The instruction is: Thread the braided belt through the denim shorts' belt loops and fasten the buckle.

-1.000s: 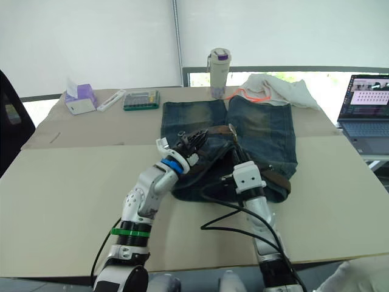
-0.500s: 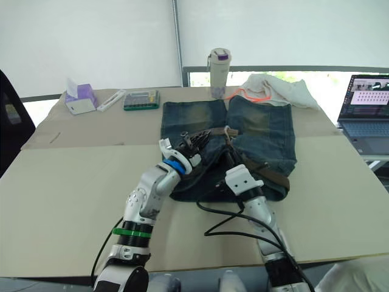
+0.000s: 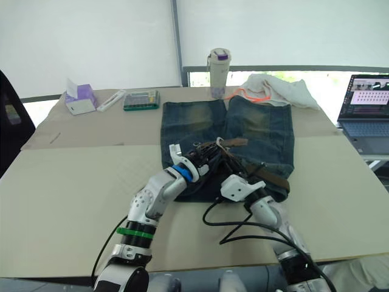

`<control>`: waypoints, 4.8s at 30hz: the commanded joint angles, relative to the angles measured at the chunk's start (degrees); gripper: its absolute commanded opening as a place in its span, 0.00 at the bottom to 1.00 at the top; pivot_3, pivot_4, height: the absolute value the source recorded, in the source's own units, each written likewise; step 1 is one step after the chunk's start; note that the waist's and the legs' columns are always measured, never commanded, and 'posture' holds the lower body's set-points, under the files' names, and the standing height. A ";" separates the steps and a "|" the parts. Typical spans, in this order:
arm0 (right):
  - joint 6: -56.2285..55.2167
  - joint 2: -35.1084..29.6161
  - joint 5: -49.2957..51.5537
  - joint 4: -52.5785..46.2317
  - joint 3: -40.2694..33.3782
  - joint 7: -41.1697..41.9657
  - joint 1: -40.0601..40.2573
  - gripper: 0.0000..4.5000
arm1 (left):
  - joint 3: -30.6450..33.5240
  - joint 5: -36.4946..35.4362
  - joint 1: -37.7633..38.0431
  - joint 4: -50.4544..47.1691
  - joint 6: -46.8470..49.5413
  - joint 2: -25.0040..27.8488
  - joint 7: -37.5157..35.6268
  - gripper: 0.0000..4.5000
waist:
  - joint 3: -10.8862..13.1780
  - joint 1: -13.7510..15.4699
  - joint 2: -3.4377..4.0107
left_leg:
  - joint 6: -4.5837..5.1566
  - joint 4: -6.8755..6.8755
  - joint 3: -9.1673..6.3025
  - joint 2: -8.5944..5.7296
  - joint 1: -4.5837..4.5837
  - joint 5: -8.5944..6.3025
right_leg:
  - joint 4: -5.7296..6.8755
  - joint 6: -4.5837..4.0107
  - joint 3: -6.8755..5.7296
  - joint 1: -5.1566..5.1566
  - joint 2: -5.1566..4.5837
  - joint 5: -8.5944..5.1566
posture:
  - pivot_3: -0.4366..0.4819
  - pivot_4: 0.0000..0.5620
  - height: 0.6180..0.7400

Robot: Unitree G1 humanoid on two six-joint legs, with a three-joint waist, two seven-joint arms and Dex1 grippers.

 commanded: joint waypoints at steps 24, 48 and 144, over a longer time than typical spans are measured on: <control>69.97 10.07 100.49 -25.43 -26.63 -13.98 0.79 0.78 | 6.38 16.20 -5.56 5.82 9.45 -3.78 -10.55 0.00 | 0.01 0.51 -0.01 | 0.13 -0.04 -0.03 0.04 -0.08 -0.08 | 0.00 -0.01 -0.05 -0.04 -0.02 0.00 | 0.48 0.27 1.00; 69.68 9.88 107.86 -23.56 -25.15 -23.28 -1.22 0.00 | 8.03 18.34 -5.60 5.50 11.38 -4.24 -12.32 0.32 | -0.01 -0.01 0.02 | 0.14 -0.04 -0.03 0.05 -0.11 -0.08 | 0.02 0.03 -0.09 -0.06 0.00 -0.02 | 0.48 0.27 1.00; 71.32 -19.47 130.56 -26.86 -21.87 -24.29 -18.87 0.00 | -17.10 99.86 2.70 -19.52 -36.47 12.75 -39.06 1.00 | 0.01 1.35 0.09 | 0.36 0.20 -0.06 0.13 -0.71 -0.18 | -0.05 0.02 -0.20 -0.19 0.01 -0.06 | 0.48 0.27 1.00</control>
